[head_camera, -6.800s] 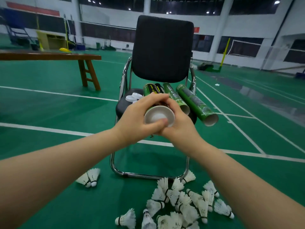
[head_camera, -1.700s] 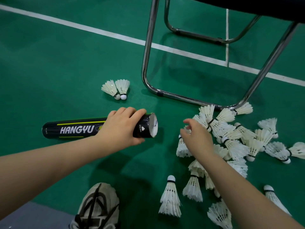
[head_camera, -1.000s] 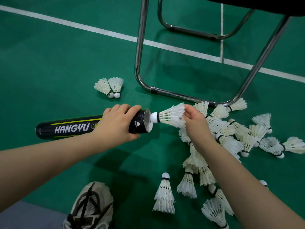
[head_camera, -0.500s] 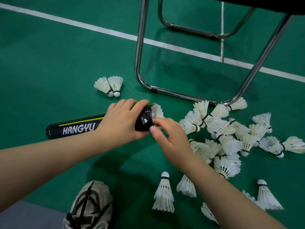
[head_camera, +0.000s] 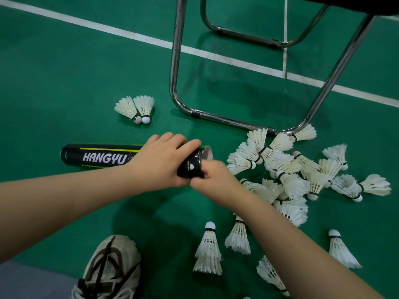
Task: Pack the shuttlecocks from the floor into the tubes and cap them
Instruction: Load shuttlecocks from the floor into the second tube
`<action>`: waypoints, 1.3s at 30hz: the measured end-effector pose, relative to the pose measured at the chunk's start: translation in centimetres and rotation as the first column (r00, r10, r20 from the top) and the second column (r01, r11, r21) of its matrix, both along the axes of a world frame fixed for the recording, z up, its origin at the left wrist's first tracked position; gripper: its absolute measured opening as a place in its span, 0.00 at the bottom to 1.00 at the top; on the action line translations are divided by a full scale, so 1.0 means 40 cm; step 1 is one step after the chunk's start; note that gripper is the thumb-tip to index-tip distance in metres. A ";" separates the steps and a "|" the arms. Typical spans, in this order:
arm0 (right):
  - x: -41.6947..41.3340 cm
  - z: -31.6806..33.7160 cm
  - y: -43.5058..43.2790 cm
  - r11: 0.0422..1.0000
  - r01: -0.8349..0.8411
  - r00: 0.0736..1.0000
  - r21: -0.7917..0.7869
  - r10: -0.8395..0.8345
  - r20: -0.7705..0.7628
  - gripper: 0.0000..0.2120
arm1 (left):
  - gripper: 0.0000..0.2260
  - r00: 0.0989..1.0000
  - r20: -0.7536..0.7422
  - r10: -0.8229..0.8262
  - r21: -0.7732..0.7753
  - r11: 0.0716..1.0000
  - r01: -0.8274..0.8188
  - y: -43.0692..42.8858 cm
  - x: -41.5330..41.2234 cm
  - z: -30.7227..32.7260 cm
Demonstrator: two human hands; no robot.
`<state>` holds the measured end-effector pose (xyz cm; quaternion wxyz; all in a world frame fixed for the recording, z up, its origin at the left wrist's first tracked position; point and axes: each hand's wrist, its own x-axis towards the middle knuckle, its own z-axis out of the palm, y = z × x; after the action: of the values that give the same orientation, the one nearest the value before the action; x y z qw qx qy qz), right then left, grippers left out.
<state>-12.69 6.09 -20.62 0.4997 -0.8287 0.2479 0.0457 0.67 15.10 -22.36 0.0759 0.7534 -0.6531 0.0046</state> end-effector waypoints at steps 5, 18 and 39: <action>-0.033 -0.022 -0.083 0.937 0.230 0.941 -0.263 -0.144 0.307 0.17 | 0.36 0.995 -0.028 0.100 0.020 0.995 -0.100 -0.015 0.029 0.003; -0.073 -0.215 -0.249 0.405 -0.559 0.811 -0.724 0.085 -0.578 0.12 | 0.39 0.982 -0.046 0.182 0.120 0.977 -0.176 -0.047 0.036 0.009; -0.114 0.172 -0.205 0.968 0.191 0.978 0.162 -0.202 0.057 0.07 | 0.40 0.974 -0.216 0.070 0.213 0.977 -0.023 -0.171 -0.038 0.149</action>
<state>-17.25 -2.11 -13.75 0.5737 -0.7596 0.3060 -0.0154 -0.85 8.27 -16.39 0.0685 0.7681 -0.6196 -0.1467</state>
